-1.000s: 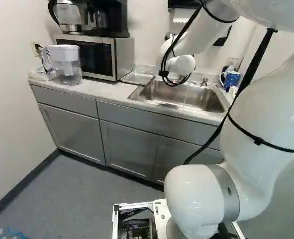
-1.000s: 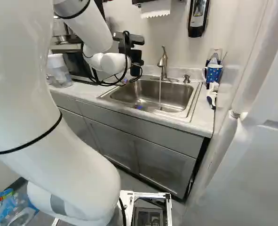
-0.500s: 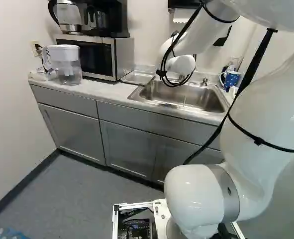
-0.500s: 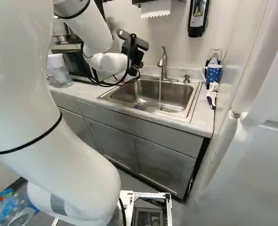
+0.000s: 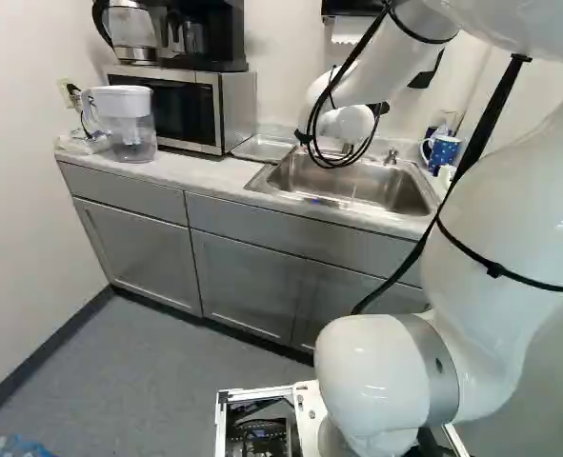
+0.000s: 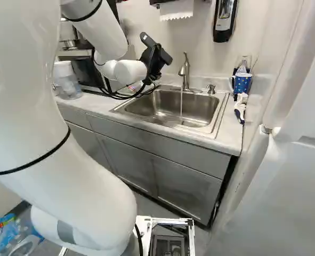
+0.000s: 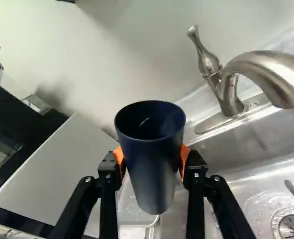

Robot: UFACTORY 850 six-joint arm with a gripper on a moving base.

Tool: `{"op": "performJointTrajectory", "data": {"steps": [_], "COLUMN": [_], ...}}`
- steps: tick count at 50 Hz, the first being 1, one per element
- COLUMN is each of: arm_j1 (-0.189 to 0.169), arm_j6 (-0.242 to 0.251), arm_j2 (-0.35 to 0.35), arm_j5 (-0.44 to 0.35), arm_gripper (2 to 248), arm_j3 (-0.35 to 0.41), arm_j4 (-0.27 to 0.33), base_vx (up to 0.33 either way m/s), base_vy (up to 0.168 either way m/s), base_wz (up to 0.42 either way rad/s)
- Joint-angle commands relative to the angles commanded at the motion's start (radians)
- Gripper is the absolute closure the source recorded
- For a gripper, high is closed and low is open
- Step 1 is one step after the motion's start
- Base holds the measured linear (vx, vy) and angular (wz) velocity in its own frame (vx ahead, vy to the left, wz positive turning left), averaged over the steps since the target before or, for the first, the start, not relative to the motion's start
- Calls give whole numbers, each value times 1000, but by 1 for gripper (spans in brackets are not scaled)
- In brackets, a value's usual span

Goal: Rinse the cup and place it in the tray

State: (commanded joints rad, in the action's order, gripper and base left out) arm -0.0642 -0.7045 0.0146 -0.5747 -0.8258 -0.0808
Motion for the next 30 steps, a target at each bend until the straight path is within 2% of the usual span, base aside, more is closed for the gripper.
{"op": "performJointTrajectory", "data": {"steps": [30], "arm_j1": [0], "arm_j6": [-315], "arm_j2": [0], "arm_j5": [0], "arm_gripper": [126], "arm_j3": [0], "arm_j4": [0], "base_vx": [0], "base_vy": [0], "base_wz": [0]}}
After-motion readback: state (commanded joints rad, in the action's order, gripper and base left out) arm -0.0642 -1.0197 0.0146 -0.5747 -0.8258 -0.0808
